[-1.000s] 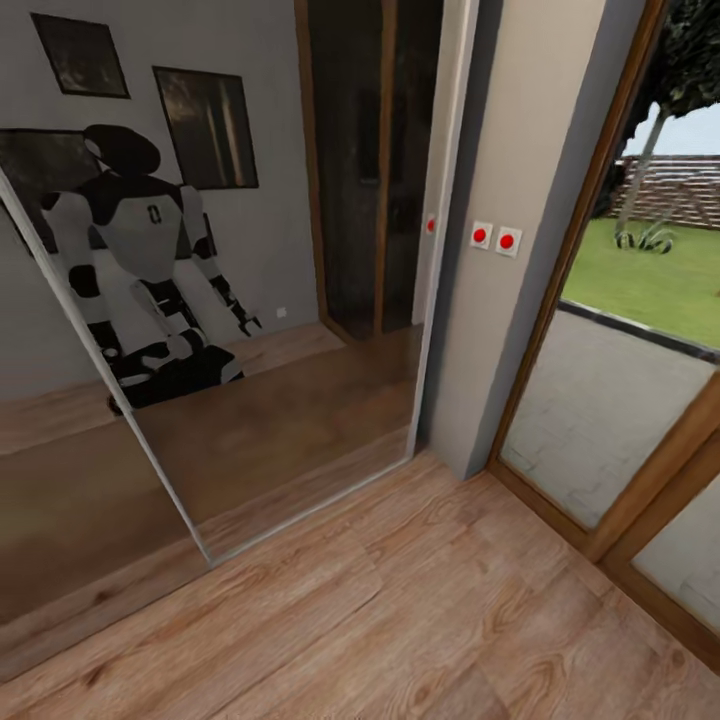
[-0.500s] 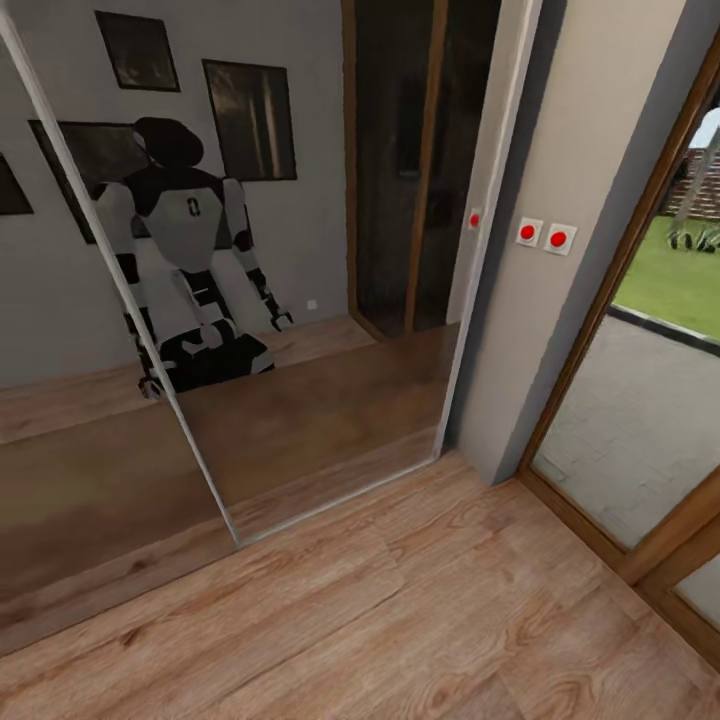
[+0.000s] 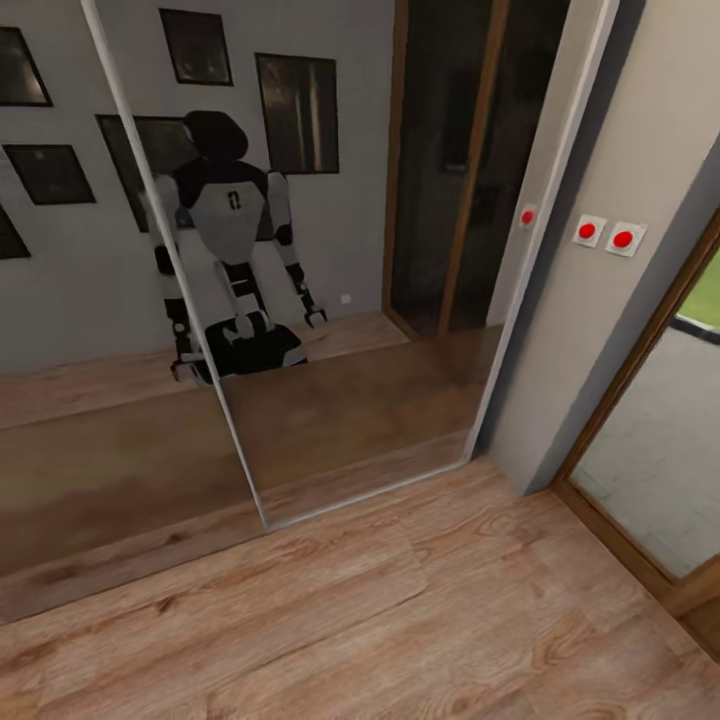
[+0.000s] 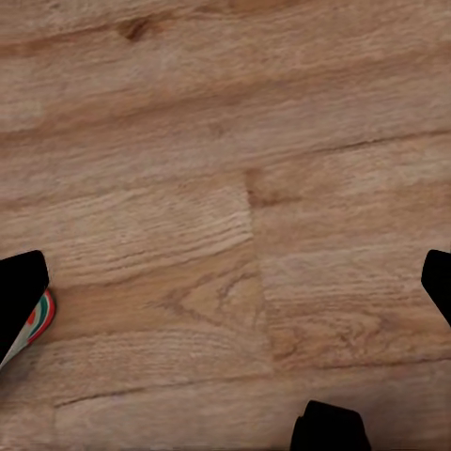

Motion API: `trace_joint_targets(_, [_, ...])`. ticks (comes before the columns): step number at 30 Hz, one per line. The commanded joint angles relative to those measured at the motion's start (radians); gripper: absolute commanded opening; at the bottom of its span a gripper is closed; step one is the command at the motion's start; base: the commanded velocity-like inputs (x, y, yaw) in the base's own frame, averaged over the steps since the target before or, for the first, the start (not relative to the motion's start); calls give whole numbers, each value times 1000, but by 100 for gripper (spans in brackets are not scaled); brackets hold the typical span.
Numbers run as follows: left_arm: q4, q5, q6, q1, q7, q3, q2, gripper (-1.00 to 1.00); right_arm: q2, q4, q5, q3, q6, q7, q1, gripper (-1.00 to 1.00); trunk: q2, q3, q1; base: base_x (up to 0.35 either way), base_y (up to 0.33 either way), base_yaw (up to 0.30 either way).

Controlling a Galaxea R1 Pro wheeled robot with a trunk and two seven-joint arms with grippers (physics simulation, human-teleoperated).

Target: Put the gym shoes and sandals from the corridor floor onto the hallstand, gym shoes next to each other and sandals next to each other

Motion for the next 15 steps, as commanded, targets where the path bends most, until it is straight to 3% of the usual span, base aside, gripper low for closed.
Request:
trace_joint_targets(1, [1,6,-3,-1,0,-1,0,100,0,0,-8,2,-3,-1,0,100,0,-2,0,0,0,237])
trace_joint_targets(15, [1,6,-4,-1,0,-2,0,100,0,2,-8,2,-3,-1,0,100,0,-15,0,0,0,237])
